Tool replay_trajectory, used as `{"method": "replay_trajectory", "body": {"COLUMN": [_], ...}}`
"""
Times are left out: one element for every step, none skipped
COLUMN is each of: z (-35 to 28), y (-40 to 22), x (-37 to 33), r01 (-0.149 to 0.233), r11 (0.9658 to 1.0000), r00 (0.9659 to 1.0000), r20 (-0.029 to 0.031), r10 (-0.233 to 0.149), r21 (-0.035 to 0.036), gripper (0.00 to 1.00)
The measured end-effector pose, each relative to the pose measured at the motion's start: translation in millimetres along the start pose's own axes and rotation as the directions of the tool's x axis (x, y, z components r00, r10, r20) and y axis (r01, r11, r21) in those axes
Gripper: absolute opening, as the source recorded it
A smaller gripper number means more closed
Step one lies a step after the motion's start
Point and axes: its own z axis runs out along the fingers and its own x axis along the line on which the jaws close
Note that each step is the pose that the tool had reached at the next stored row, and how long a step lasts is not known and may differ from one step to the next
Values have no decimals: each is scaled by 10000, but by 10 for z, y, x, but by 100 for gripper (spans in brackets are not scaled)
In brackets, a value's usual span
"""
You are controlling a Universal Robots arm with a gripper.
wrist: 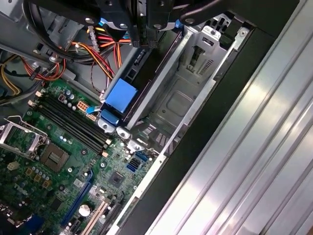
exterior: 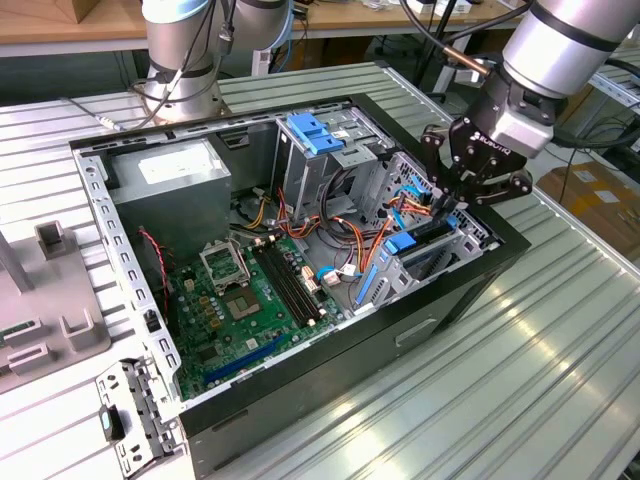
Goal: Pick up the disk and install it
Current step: 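Insert the first disk wire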
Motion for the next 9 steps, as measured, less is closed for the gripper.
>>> {"method": "replay_trajectory", "body": {"z": [0, 1, 1, 1, 1, 2, 2, 2, 3], "y": [0, 0, 0, 0, 0, 0, 0, 0, 0], "x": [0, 0, 0, 0, 0, 0, 0, 0, 0], "r01": [-73, -168, -222, -281, -375, -458, -514, -567, -683], "r11": [10000, 9999, 9998, 9996, 9993, 9989, 9987, 9984, 9977], "r00": [10000, 9999, 9998, 9996, 9993, 9989, 9987, 9984, 9977], "r20": [3, 7, 9, 11, 15, 19, 21, 23, 28], "r10": [73, 168, 222, 281, 375, 458, 514, 567, 683], "r21": [5, 11, 14, 18, 24, 29, 33, 36, 43], "gripper": [17, 17, 17, 17, 17, 17, 17, 17, 17]}}
